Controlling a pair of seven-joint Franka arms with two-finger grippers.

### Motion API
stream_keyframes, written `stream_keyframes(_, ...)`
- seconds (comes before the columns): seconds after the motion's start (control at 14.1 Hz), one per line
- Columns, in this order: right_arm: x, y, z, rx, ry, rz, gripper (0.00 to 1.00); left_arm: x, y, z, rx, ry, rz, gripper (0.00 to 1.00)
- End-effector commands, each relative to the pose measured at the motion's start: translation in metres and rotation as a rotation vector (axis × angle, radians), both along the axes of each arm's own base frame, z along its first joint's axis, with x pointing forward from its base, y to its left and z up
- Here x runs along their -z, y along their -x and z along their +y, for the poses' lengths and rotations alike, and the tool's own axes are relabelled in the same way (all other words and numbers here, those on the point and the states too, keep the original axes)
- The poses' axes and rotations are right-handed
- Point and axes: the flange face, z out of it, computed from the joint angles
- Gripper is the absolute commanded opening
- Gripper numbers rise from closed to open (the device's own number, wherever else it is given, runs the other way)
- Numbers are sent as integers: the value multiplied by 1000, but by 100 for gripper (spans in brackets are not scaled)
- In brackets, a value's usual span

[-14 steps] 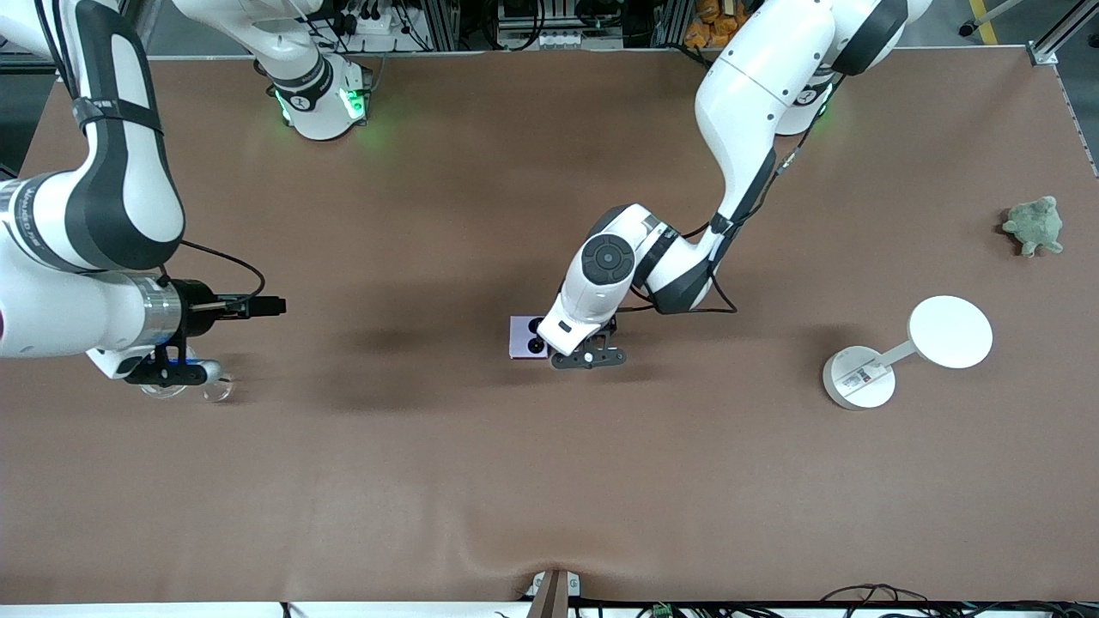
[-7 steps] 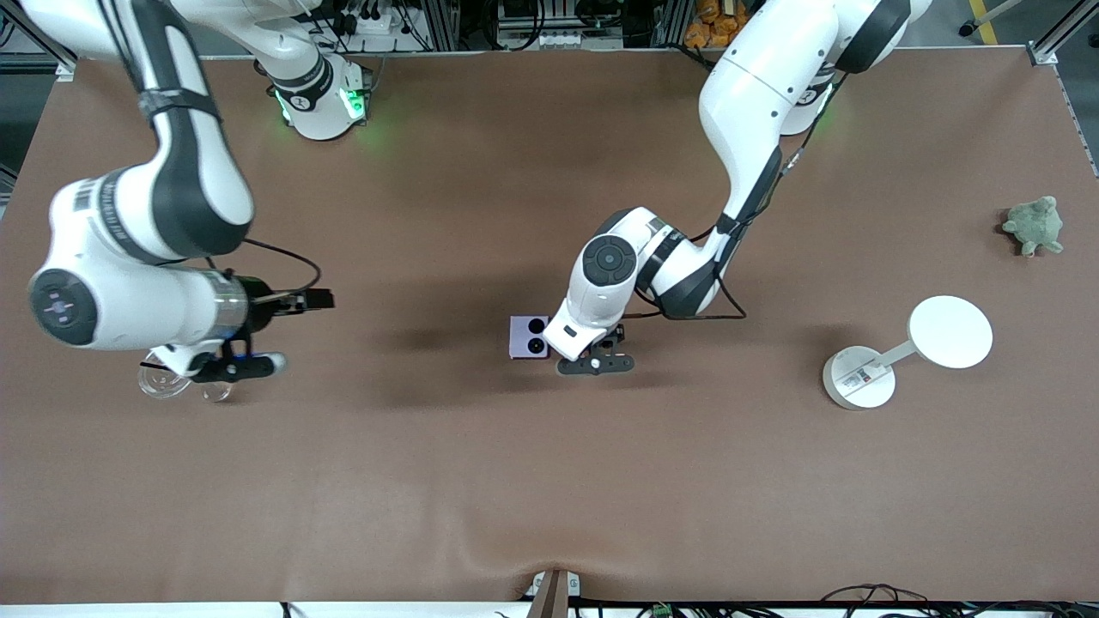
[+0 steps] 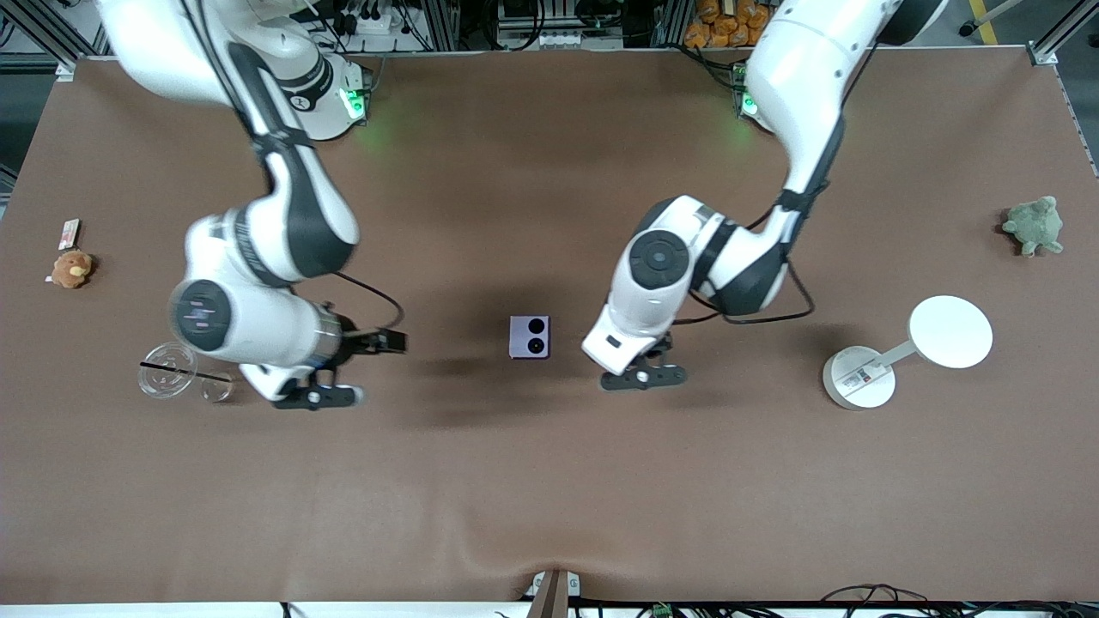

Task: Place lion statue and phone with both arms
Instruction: 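Grasp the lion with the left gripper while the right gripper grasps the phone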

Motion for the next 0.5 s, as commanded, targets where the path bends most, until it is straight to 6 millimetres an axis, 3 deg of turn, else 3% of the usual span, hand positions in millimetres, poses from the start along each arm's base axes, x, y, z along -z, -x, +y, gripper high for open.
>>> stream_keyframes(0.0, 20, 7, 53, 33, -11, -40, 100, -13, -5, 26, 31, -40, 20, 0)
stream_keyframes(0.21, 61, 21, 80, -10, 12, 3, 100, -20, -19, 55, 54, -48, 23, 0)
stream_keyframes(0.43, 82, 37, 119, -58, 10, -23, 100, -24, -35, 88, 73, -51, 21, 0)
